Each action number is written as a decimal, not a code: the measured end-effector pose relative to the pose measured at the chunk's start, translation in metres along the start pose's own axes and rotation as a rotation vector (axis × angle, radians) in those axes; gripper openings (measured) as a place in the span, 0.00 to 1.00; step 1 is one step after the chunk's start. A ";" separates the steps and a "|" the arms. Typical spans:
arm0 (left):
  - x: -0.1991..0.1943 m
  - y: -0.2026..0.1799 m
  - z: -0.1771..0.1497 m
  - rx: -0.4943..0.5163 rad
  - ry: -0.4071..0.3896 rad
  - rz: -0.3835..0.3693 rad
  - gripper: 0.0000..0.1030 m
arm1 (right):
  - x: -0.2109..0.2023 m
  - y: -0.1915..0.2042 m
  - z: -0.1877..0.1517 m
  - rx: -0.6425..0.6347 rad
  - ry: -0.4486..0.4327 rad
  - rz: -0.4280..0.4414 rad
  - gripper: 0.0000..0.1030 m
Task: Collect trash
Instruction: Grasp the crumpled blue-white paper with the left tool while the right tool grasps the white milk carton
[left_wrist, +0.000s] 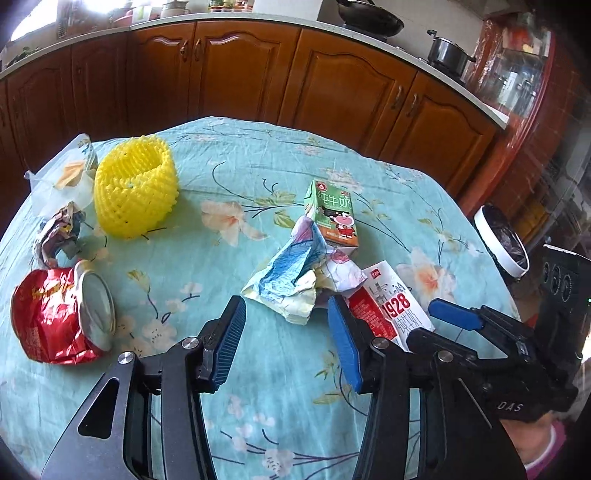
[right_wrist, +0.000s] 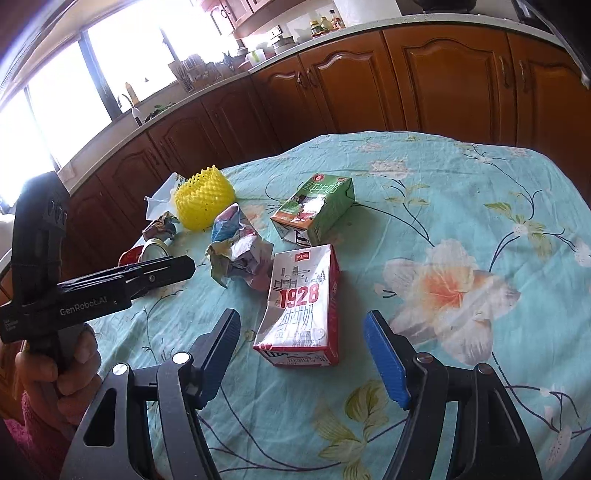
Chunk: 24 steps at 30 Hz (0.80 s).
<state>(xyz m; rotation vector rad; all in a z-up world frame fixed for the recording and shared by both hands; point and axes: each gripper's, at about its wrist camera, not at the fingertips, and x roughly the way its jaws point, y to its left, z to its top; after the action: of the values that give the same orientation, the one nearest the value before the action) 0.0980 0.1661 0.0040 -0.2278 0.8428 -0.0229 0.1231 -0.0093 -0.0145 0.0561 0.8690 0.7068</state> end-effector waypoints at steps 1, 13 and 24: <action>0.001 -0.001 0.002 0.014 -0.004 0.002 0.48 | 0.004 0.000 0.001 -0.004 0.006 -0.003 0.69; 0.039 -0.003 0.019 0.077 0.042 -0.021 0.46 | 0.026 -0.003 0.004 -0.020 0.040 -0.011 0.45; 0.034 -0.014 0.015 0.108 0.010 -0.030 0.30 | -0.009 -0.036 -0.003 0.076 -0.005 -0.012 0.44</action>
<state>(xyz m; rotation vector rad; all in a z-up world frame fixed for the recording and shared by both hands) 0.1321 0.1513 -0.0085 -0.1393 0.8459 -0.0972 0.1365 -0.0429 -0.0226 0.1205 0.8905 0.6624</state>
